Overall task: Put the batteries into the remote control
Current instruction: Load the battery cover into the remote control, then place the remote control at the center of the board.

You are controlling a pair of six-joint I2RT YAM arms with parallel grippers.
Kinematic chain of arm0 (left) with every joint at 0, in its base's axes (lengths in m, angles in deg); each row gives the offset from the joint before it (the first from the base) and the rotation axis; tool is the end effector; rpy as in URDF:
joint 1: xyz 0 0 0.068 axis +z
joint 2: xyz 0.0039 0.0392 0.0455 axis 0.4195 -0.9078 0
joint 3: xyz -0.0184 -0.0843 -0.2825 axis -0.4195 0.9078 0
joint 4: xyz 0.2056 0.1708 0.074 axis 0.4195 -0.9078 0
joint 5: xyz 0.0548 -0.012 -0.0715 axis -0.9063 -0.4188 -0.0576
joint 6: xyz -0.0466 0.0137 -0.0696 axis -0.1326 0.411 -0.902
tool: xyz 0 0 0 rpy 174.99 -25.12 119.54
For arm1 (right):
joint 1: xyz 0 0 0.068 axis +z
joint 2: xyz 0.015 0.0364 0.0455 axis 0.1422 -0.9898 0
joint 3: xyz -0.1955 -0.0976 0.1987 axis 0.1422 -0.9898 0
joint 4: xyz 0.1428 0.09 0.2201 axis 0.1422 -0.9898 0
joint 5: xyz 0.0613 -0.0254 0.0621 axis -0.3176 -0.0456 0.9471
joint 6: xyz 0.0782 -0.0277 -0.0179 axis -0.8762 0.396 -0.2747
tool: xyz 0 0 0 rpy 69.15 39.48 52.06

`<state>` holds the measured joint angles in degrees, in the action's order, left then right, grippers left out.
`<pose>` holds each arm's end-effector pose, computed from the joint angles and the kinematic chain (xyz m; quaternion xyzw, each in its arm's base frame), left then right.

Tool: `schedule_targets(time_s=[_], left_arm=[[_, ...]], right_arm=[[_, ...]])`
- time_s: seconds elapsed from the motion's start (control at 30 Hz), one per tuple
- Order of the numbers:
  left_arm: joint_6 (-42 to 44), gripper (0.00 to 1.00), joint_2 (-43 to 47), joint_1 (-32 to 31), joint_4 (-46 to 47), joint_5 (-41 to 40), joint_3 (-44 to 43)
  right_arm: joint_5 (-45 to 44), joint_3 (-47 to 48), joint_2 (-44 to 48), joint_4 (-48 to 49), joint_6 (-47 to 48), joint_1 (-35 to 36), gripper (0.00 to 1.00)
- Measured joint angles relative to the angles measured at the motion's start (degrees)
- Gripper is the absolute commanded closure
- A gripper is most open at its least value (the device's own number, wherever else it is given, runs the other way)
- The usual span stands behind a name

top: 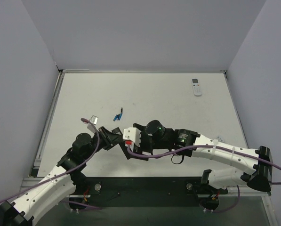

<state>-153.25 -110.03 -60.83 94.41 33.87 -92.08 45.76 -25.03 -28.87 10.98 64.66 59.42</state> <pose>0.1442 -0.1184 0.2237 -0.1529 0.7514 -0.5331 0.3576 0.1107 0.3181 0.3328 -0.6544 0.5197 0.2915 0.4656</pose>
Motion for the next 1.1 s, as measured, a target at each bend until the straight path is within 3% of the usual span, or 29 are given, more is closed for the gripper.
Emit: schedule_targets(time_s=[0.13,0.4,0.6,0.73,0.97,1.1], left_arm=[[6.0,1.00,-6.8,0.0,-5.0,-0.2,-3.6],[20.5,0.99,-23.4,-1.2,-19.1,-3.3,-17.6],[28.2,0.96,-36.4,-6.6,-27.6,-9.7,-26.1],[31.7,0.93,-46.2,-11.4,-32.4,-14.5,-31.3],[35.1,0.79,-62.0,-18.8,-39.5,-23.4,-42.4],[35.4,0.62,-67.9,-23.1,-42.6,-26.9,-47.9]], right_arm=[[-6.0,-4.5,5.3,5.0,-9.8,-2.6,0.00],[-28.3,-12.7,11.2,7.6,-33.0,-9.0,0.00],[-37.6,-18.1,15.6,3.1,-48.7,-15.1,0.00],[-42.4,-20.8,21.5,1.1,-54.4,-15.9,0.01],[-48.0,-23.8,29.2,-0.1,-58.0,-16.2,0.02],[-50.4,-25.4,32.1,-1.0,-58.6,-16.3,0.02]])
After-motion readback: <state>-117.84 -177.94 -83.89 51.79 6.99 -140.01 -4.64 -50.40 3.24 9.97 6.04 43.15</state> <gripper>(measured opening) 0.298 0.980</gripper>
